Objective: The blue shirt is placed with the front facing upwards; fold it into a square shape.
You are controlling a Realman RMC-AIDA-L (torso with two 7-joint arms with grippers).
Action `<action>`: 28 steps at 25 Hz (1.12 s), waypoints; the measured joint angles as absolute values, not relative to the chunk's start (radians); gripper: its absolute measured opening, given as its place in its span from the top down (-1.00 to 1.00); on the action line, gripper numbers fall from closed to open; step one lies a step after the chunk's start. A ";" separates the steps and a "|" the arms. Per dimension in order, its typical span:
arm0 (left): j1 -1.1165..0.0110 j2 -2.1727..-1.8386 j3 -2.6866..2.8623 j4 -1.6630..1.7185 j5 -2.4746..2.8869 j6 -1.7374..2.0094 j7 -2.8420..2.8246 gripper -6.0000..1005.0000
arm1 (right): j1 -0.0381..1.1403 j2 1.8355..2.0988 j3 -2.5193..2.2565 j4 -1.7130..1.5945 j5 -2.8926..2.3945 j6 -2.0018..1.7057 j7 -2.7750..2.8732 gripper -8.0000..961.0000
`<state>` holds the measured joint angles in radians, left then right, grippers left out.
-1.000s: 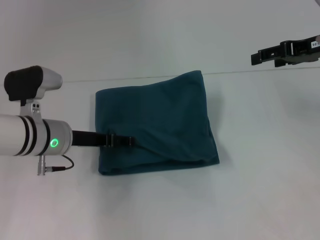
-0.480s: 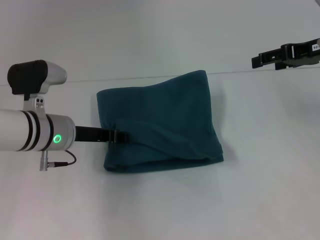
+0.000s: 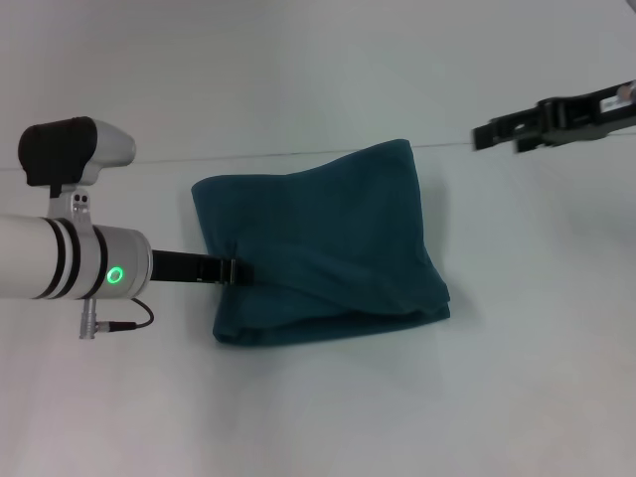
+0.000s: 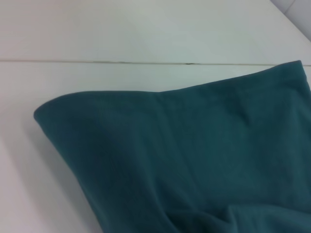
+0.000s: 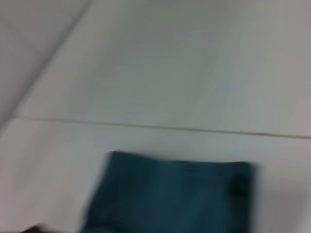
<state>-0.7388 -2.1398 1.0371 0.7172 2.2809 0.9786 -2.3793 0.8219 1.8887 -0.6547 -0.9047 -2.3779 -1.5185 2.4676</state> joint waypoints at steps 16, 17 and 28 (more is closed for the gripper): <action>-0.611 -2.130 0.975 0.857 2.281 1.193 -2.396 0.85 | 0.782 1.877 -0.649 -0.894 -2.186 -1.635 2.427 -0.84; -0.596 -2.130 0.966 0.876 2.283 1.210 -2.399 0.85 | 0.781 1.877 -0.649 -0.894 -2.186 -1.635 2.427 -0.84; -0.570 -2.111 0.841 0.895 2.395 1.264 -2.406 0.85 | 0.780 1.881 -0.656 -0.894 -2.184 -1.632 2.425 -0.84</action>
<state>-0.5701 -2.1113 0.8408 0.8948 2.3953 1.2640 -2.4059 0.7801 1.8807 -0.6560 -0.8941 -2.1845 -1.6317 2.4251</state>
